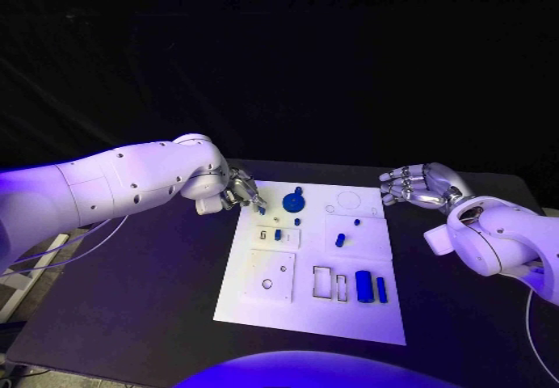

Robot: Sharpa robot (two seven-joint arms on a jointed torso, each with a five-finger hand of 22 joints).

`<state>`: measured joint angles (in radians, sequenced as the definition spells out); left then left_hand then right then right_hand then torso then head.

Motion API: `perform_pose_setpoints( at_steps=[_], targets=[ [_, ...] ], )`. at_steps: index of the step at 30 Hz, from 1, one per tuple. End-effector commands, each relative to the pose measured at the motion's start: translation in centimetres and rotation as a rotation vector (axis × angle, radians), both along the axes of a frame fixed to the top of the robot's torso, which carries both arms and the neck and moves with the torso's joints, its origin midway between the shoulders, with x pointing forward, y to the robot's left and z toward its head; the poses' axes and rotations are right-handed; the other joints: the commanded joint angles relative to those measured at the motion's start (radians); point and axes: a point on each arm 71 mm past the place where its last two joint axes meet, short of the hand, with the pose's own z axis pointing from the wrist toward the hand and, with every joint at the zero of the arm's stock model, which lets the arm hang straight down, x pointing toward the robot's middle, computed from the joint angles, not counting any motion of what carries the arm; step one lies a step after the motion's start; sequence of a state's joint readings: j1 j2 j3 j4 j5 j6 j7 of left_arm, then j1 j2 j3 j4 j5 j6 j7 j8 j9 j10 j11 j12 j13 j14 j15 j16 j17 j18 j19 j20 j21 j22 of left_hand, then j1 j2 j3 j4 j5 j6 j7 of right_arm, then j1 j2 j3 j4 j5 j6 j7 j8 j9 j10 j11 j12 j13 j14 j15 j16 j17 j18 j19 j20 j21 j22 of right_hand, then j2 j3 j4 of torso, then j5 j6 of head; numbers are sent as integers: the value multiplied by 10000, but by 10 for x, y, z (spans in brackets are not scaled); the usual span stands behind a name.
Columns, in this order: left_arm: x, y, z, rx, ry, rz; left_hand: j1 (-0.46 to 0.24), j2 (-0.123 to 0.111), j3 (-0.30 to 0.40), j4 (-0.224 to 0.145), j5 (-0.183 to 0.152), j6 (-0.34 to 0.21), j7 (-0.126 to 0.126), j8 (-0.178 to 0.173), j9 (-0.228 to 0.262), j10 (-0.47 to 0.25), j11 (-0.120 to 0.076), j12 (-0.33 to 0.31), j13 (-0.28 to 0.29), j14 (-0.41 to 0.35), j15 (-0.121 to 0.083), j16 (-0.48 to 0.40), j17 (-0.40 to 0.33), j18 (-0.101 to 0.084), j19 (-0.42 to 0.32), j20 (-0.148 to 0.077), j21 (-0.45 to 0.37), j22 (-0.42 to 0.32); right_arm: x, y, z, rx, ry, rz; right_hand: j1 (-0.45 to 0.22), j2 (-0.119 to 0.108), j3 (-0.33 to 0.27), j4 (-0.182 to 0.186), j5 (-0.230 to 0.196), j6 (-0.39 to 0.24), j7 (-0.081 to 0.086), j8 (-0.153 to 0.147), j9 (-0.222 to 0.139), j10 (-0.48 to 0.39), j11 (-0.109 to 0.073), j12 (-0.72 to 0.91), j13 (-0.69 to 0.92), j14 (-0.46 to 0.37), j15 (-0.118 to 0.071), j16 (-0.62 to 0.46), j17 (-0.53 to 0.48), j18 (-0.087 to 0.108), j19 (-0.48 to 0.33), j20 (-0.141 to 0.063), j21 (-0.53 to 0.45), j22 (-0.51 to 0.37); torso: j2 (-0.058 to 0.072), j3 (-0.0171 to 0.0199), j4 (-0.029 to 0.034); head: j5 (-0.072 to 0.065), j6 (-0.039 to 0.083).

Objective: Assemble the parts on the task board

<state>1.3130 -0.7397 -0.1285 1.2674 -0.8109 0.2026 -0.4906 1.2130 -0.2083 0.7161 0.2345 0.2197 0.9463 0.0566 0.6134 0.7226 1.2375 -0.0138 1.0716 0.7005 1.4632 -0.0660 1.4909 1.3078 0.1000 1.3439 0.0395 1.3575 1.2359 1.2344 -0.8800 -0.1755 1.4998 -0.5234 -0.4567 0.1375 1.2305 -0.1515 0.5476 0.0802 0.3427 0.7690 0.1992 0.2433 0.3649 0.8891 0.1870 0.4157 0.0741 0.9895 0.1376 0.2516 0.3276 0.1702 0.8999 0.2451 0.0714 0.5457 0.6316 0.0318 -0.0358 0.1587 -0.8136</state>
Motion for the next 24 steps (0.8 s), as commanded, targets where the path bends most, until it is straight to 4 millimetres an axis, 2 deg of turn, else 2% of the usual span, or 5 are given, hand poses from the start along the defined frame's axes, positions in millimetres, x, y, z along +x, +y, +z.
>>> perform_pose_setpoints(
  at_steps=[1,7,11,18,24],
  targets=[
    [-5,-1,1,-380,-730,-72,1,-98,1928,-2011,71,99,-11,-35,-10,131,-57,20,34,672,-75,68,877,-195,90,8,52,28,-1,1,0,5,-25,163,-104,34,-64,9,39,64,559,8,-15,-1,20,30,-13,1,35,-56,-13,99,-40,41,-40,-15,2,-7,4,6,-18],
    [-20,2,-1,-234,-1883,-721,-28,-168,1993,-2042,99,185,-47,-51,-31,196,-90,41,103,687,-103,97,936,-219,159,-14,128,141,-1,1,0,3,-22,153,-104,34,-64,9,39,64,559,8,-15,-1,20,30,-13,1,35,-56,-13,99,-40,41,-40,-15,-6,-21,32,6,-40],
    [-27,2,-2,-125,-2449,-1213,-48,-225,2063,-2061,114,258,-73,-73,-53,260,-116,56,159,702,-126,128,1000,-235,206,-35,183,219,-1,1,-1,1,-5,150,-104,34,-64,9,39,64,559,8,-15,-1,20,30,-13,1,35,-56,-13,99,-40,41,-40,-15,-5,-29,22,56,-57],
    [-31,3,-6,54,-2450,-1623,-60,-269,2115,-2079,134,308,-91,-91,-70,304,-132,71,210,708,-141,141,1025,-244,230,-50,213,261,-2,1,-3,4,44,161,-104,34,-64,9,39,64,559,8,-15,-1,20,30,-13,1,35,-56,-13,99,-40,41,-40,-15,1,-26,-19,86,-55],
    [-34,0,-11,80,-2248,-1881,-63,-278,2127,-2084,139,319,-95,-96,-75,314,-136,75,223,709,-144,144,1030,-248,239,-54,224,278,-3,0,-5,2,74,153,-104,34,-64,9,39,64,559,8,-15,-1,20,30,-13,1,35,-56,-13,99,-40,41,-40,-15,17,-22,-11,79,-76]
  ],
)
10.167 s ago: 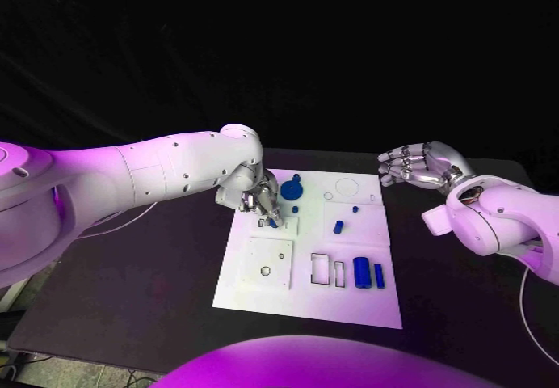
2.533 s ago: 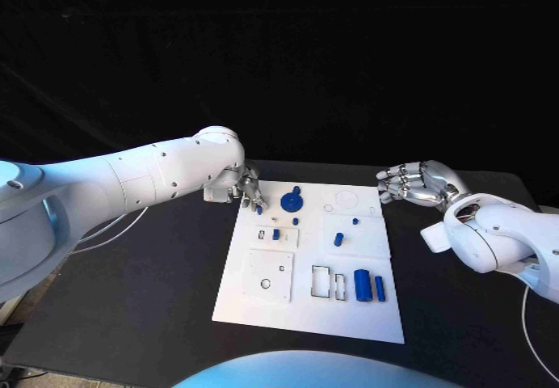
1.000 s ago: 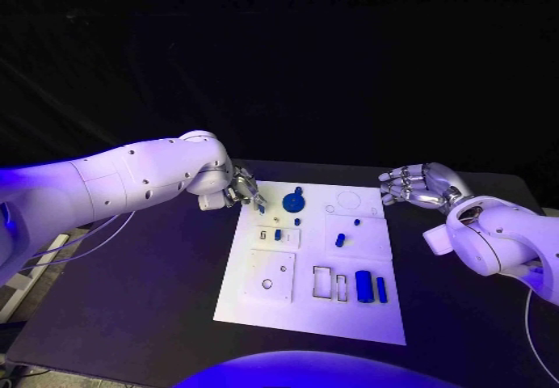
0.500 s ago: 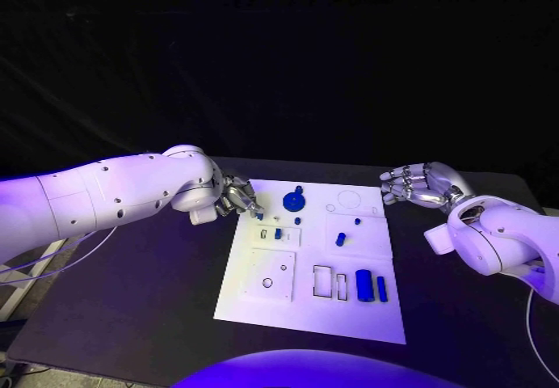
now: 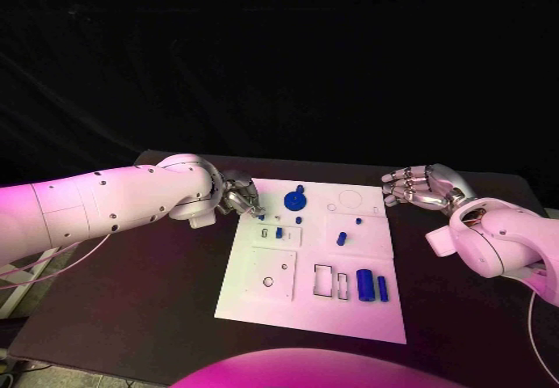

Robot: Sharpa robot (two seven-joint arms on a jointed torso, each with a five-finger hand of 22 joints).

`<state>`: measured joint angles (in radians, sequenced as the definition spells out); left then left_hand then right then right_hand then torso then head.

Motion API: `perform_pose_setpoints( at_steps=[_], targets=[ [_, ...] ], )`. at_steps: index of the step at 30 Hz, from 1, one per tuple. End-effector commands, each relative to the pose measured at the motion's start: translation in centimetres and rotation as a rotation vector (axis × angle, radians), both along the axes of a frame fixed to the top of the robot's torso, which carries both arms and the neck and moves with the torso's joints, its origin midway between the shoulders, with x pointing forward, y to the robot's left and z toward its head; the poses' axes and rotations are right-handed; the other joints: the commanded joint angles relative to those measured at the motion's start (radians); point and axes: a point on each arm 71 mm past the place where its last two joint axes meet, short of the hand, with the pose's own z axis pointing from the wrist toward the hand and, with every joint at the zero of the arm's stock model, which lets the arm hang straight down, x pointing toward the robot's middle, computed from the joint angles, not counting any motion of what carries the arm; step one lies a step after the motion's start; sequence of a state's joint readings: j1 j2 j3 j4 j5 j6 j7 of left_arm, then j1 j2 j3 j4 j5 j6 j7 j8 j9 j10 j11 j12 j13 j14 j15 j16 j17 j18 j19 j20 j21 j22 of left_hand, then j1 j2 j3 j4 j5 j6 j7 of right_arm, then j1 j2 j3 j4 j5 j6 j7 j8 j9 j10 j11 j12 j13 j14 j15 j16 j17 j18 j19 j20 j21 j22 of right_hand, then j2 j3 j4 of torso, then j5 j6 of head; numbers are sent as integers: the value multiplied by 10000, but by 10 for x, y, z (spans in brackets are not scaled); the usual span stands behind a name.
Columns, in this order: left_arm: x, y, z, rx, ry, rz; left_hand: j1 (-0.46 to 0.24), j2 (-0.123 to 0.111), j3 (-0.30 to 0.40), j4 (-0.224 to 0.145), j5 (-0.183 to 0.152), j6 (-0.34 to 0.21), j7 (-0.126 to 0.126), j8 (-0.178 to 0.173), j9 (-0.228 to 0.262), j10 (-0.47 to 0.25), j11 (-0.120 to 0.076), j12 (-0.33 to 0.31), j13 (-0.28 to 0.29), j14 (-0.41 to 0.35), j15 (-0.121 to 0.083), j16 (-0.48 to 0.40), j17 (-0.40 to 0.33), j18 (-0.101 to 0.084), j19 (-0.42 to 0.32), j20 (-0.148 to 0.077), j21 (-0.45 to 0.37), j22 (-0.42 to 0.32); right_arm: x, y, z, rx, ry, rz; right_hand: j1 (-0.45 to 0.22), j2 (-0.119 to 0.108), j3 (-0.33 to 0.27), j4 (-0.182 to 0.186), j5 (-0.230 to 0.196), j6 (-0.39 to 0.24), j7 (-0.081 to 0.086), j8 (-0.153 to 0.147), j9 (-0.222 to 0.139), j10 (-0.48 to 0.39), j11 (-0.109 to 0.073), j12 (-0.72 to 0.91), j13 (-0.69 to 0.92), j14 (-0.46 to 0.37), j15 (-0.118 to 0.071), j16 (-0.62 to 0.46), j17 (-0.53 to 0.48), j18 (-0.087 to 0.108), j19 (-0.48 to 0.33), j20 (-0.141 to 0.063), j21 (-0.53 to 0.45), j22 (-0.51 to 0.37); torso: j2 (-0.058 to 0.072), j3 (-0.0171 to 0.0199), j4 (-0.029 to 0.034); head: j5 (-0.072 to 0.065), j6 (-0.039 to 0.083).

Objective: Assemble the parts on the task board

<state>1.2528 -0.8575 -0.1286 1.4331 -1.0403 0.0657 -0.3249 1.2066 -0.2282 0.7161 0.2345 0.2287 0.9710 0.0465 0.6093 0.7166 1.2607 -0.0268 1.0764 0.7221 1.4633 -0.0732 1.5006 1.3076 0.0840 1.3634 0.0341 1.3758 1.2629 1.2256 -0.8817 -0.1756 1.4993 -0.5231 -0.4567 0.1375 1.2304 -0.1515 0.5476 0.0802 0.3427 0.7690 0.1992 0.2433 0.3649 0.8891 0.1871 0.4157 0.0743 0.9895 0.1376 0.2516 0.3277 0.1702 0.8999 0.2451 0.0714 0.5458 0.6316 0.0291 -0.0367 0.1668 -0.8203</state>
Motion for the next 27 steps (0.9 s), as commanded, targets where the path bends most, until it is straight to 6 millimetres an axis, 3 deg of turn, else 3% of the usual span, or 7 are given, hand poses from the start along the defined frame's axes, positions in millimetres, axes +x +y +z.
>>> perform_pose_setpoints(
  at_steps=[1,6,27],
  targets=[
    [-2,-6,-1,78,-152,-586,1,-79,2127,-2084,48,72,6,-55,-15,82,-7,26,8,708,-72,46,1032,-88,44,0,41,8,-1,1,-1,9,-11,172,-104,34,-64,9,39,64,559,8,-16,-1,20,30,-14,1,35,-56,-14,99,-40,41,-40,-15,18,4,0,4,-21],
    [-3,-8,-7,280,139,-735,-4,-80,2140,-2081,50,81,4,-61,-19,81,-9,12,-9,707,-74,45,1028,-83,30,-3,30,-12,-1,1,-1,12,0,177,-104,34,-64,9,39,64,559,8,-16,-1,20,30,-14,1,35,-56,-14,99,-40,41,-40,-15,28,20,4,4,-40],
    [-5,-13,-18,463,1219,-969,-14,-78,2160,-2076,50,91,1,-72,-27,95,-11,18,13,706,-76,44,1024,-77,9,-7,14,-39,-1,1,-1,11,5,170,-122,42,-76,15,46,70,556,13,-24,-2,17,55,-37,18,34,-73,-16,102,-35,43,-33,-61,13,20,5,-19,-120]
  ],
)
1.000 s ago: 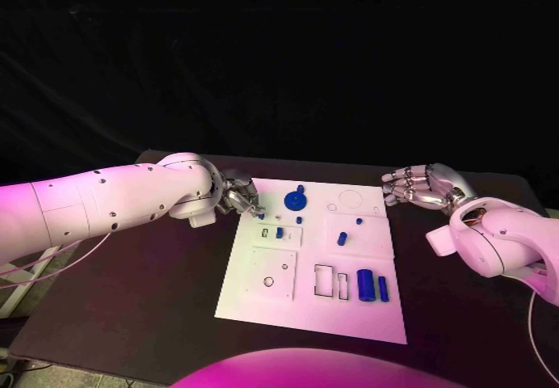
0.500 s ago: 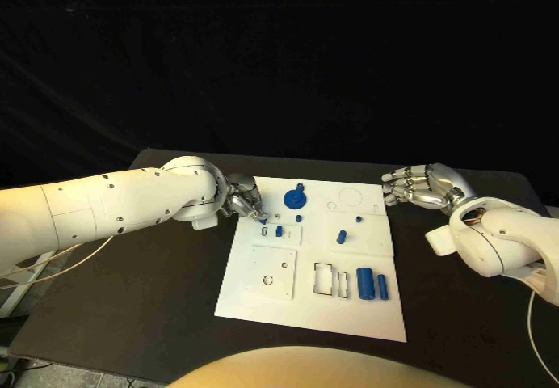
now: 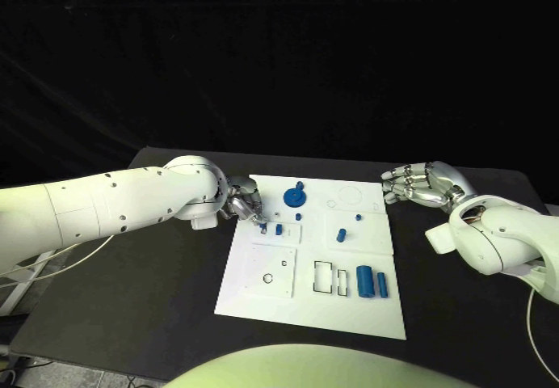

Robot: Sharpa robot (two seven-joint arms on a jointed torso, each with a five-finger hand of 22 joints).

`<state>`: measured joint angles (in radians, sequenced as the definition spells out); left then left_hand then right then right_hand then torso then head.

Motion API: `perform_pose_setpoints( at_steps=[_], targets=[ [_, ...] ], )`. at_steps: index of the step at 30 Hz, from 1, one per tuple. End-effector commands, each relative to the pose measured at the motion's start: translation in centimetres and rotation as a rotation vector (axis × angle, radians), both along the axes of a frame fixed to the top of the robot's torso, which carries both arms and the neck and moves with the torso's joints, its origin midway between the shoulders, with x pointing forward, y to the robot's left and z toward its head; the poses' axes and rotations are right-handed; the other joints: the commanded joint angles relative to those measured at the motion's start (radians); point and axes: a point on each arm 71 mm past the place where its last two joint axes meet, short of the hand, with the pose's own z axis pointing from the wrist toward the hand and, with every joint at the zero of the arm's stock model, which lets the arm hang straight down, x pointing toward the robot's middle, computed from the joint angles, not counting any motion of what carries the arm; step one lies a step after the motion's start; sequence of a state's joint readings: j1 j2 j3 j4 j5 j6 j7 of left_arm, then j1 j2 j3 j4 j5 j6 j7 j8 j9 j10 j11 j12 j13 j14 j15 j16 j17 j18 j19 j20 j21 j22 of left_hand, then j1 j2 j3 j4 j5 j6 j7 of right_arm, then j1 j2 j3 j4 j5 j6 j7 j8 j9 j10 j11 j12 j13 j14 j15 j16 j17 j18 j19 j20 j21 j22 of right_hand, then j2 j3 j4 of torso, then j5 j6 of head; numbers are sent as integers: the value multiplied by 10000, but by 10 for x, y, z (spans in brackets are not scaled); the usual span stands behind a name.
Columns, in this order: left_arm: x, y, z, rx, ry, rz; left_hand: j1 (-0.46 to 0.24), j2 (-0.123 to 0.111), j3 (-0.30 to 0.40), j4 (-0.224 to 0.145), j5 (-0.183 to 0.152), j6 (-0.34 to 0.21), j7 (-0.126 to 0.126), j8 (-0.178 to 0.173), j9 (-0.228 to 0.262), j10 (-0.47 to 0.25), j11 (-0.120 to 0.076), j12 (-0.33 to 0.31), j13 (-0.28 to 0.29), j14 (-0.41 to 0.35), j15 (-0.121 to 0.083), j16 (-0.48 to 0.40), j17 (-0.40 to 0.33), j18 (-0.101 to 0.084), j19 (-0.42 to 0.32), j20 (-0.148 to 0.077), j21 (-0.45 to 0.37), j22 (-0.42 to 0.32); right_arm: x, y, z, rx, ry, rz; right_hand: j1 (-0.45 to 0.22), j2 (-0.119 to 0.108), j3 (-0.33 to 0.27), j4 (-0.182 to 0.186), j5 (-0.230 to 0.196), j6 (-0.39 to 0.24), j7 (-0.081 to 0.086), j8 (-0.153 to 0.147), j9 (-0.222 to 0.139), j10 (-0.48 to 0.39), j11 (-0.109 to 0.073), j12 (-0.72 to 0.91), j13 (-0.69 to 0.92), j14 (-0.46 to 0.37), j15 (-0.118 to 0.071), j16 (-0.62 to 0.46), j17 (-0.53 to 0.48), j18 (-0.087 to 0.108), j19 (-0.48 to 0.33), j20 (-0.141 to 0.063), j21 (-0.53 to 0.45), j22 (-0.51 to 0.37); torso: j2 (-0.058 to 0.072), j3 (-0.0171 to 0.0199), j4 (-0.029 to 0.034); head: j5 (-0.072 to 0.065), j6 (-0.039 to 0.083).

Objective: Assemble the parts on the task board

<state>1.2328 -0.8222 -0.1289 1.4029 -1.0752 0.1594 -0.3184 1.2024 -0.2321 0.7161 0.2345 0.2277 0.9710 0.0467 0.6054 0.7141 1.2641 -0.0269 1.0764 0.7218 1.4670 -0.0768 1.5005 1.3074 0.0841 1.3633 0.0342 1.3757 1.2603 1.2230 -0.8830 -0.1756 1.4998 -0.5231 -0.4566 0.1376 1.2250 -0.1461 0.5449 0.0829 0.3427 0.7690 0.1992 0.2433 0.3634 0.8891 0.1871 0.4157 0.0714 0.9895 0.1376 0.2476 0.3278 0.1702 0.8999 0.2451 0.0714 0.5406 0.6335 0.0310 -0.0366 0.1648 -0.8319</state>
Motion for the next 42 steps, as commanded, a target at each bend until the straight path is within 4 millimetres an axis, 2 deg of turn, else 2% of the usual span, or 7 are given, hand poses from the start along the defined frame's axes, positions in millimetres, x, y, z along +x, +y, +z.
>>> perform_pose_setpoints(
  at_steps=[1,42],
  targets=[
    [-3,-2,-3,7,567,-167,25,-39,2163,-2075,59,93,-1,-36,-3,66,-10,23,27,668,-41,42,1019,-72,-6,-8,0,-36,-1,2,0,13,-21,177,-68,-13,-48,-13,46,70,556,13,-9,-2,17,55,-9,18,34,-34,-17,102,-35,43,-34,-9,-7,0,4,2,-2],
    [-4,-4,-7,82,702,72,4,-35,2197,-2065,56,112,-1,-56,-17,84,-12,17,38,665,-44,41,1014,-75,-4,-14,9,-23,-1,2,0,19,-13,199,-62,-11,-50,-26,47,75,553,17,-16,-5,14,73,-25,31,31,-49,-19,104,-28,43,-29,-47,-9,5,1,-2,-41]
  ],
)
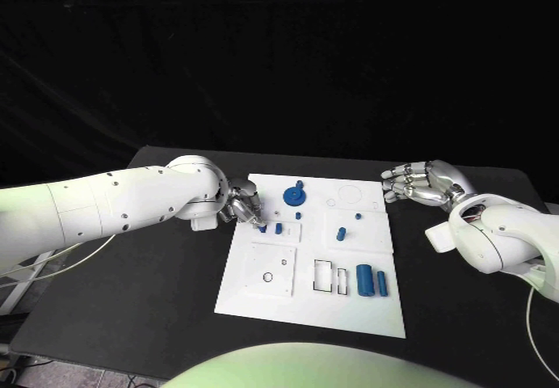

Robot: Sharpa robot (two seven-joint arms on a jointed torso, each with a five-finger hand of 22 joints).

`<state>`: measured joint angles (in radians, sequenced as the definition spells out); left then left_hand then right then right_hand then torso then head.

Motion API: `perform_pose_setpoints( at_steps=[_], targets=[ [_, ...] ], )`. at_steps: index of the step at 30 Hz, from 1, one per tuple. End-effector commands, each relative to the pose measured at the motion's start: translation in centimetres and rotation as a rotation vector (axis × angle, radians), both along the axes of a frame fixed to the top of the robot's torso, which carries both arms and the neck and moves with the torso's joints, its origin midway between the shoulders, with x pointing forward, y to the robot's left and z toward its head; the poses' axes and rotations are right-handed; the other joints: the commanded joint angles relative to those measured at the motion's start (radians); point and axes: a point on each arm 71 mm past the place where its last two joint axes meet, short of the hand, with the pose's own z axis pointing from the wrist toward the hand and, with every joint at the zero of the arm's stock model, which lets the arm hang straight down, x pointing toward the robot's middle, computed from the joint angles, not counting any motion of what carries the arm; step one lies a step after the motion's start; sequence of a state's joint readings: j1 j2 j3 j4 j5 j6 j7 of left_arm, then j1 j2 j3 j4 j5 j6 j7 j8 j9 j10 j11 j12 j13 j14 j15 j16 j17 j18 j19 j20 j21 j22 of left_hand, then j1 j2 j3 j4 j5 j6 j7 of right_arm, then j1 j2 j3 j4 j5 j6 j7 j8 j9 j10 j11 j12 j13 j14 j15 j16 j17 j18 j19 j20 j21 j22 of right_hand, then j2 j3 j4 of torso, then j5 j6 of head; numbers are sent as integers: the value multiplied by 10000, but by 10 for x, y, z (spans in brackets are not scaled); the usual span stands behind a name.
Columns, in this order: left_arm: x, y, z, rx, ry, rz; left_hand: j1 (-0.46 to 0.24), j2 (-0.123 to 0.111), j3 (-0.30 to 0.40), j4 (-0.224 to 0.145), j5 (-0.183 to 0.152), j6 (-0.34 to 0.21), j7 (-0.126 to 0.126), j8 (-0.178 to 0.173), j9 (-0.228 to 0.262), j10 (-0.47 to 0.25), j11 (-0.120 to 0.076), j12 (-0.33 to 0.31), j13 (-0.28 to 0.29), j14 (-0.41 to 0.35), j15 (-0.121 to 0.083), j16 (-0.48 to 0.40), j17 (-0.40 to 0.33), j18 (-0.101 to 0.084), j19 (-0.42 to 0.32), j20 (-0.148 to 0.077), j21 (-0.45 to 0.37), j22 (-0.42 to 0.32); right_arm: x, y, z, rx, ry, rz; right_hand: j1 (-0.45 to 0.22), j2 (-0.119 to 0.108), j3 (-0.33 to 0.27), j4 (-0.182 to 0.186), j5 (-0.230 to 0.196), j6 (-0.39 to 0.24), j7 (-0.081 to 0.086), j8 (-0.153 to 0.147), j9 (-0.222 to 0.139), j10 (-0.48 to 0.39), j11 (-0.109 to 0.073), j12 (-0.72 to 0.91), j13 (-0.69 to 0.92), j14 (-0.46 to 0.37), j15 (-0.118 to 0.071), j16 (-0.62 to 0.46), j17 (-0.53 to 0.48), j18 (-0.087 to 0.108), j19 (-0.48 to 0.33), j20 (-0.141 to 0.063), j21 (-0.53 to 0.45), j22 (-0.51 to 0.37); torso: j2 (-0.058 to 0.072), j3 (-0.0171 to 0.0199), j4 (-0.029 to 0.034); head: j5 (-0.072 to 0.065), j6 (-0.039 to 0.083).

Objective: Assemble the parts on the task board

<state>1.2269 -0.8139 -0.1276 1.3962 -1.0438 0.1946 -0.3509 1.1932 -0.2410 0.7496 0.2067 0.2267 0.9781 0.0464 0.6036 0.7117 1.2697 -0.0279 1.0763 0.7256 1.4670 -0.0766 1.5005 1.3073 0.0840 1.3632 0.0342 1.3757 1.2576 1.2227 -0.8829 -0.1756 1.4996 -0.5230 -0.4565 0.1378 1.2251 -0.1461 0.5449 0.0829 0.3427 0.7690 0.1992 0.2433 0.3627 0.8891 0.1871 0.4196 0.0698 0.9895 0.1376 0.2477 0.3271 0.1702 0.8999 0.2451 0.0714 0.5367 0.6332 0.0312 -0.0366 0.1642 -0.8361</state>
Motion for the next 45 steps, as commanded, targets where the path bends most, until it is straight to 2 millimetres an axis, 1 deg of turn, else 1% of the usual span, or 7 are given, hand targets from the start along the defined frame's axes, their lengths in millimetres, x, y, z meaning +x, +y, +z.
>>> perform_pose_setpoints(
  at_steps=[1,4,7,15,23,33,45],
  targets=[
    [-2,-2,-2,-11,132,-22,97,54,1863,-1786,66,42,2,-38,7,29,-2,17,1,665,-45,41,1015,-74,-3,-15,9,5,-1,2,0,18,-17,197,-62,-11,-51,-25,47,75,553,17,-8,-5,14,34,-9,31,31,-49,-13,103,-28,43,-29,-8,-6,4,-2,4,-1],
    [-2,-2,-2,-6,121,5,97,54,1863,-1786,66,42,2,-38,7,29,-2,17,1,665,-45,41,1015,-74,-3,-15,9,5,-1,2,0,19,-18,197,-62,-11,-51,-25,47,75,553,17,-8,-5,14,34,-9,31,31,-49,-13,103,-28,43,-29,-8,-2,10,-5,8,2],
    [-2,-2,-2,13,100,51,94,51,1872,-1789,67,47,1,-42,4,34,-3,16,4,664,-46,38,1009,-76,0,-16,13,12,-1,2,0,20,-18,198,-62,-11,-51,-25,47,75,553,17,-8,-5,14,34,-9,31,31,-49,-13,103,-28,43,-29,-8,-3,4,-5,-4,14],
    [-3,-2,-3,50,112,96,93,51,1877,-1790,67,50,1,-45,2,37,-3,14,4,665,-47,41,1014,-73,-7,-17,7,2,-1,2,0,20,-15,197,-62,-11,-51,-25,47,75,553,17,-8,-5,14,34,-9,31,31,-49,-13,103,-28,43,-29,-8,4,7,-4,2,26],
    [-5,-5,-4,-6,400,39,49,24,1876,-1776,68,68,8,-57,-5,87,1,53,82,676,-44,63,1065,-71,-21,-19,-1,-11,-1,2,0,19,-11,197,-62,-11,-51,-25,47,75,553,17,-8,-5,14,34,-9,31,31,-49,-13,103,-28,43,-29,-8,-1,7,-9,-3,4],
    [-6,-7,-6,7,612,-26,-59,-37,1879,-1769,218,134,-2,-76,-20,190,-4,89,183,710,-40,126,1207,-85,4,-19,36,49,-1,2,0,19,-10,193,-62,-11,-51,-25,47,75,553,17,-8,-5,14,34,-9,31,31,-49,-13,103,-28,43,-29,-8,3,2,1,-21,-4],
    [-5,-8,-6,-92,468,184,-204,-57,1807,-1700,241,171,-8,-84,-24,254,-2,70,186,712,-32,133,1216,-83,-12,-13,29,42,-1,1,0,19,-14,188,-62,-11,-51,-25,47,75,553,17,-8,-5,14,34,-9,31,31,-49,-13,103,-28,43,-29,-8,0,-1,3,-44,-6]
  ],
)
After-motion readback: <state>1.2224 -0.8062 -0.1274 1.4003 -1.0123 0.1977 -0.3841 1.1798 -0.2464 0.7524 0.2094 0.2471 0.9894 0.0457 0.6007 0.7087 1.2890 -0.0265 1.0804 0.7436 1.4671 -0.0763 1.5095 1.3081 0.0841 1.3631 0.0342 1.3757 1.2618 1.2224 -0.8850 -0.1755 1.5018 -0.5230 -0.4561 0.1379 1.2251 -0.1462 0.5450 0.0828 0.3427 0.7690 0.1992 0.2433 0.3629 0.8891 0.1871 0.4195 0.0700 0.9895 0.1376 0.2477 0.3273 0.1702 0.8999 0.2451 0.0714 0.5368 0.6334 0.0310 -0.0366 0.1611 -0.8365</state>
